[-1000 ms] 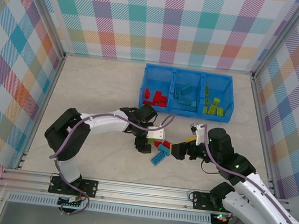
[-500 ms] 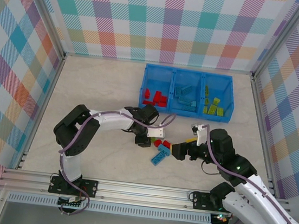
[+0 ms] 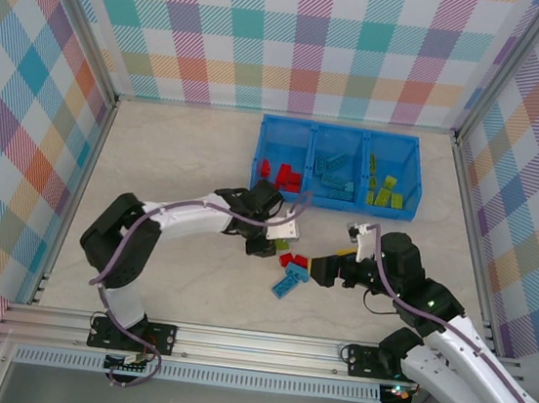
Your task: Sort the legos into containers by color
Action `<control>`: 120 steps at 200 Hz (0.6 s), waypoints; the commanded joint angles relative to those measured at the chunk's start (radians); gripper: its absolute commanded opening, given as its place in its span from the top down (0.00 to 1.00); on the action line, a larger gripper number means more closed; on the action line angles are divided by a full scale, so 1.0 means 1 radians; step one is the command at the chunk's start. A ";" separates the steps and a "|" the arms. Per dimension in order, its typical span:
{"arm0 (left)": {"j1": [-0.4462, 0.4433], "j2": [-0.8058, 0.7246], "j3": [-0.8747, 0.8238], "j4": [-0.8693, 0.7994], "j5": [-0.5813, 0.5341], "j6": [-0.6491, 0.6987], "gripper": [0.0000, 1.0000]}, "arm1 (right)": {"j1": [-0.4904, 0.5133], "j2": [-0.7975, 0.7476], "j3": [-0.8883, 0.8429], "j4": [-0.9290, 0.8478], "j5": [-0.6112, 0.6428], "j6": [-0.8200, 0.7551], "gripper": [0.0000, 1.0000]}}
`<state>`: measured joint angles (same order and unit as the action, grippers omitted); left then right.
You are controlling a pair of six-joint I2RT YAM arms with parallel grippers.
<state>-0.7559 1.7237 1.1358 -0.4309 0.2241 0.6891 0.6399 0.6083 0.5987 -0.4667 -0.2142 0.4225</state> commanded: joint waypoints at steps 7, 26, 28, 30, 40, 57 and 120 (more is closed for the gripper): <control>-0.008 -0.090 0.081 0.204 0.045 -0.170 0.80 | -0.002 -0.063 0.035 -0.009 0.164 0.047 0.00; -0.040 -0.012 0.209 0.258 0.034 -0.229 0.80 | -0.002 -0.113 0.043 -0.053 0.340 0.094 0.00; -0.043 0.000 0.224 0.264 0.032 -0.233 0.80 | -0.002 -0.119 0.045 -0.061 0.358 0.101 0.00; -0.046 0.012 0.240 0.268 0.027 -0.237 0.80 | -0.002 -0.125 0.045 -0.067 0.377 0.106 0.00; -0.062 0.082 0.322 0.303 -0.001 -0.253 0.80 | -0.002 -0.154 0.046 -0.094 0.457 0.134 0.00; -0.074 0.219 0.467 0.381 -0.042 -0.295 0.80 | -0.002 -0.200 0.040 -0.124 0.554 0.178 0.00; -0.073 0.797 1.274 0.305 -0.038 -0.399 0.76 | -0.002 -0.228 0.063 -0.231 0.601 0.228 0.00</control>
<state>-0.8303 2.3741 2.1548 -0.0669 0.1852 0.3447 0.6395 0.3923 0.6331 -0.6495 0.3508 0.6178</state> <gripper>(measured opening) 0.297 0.996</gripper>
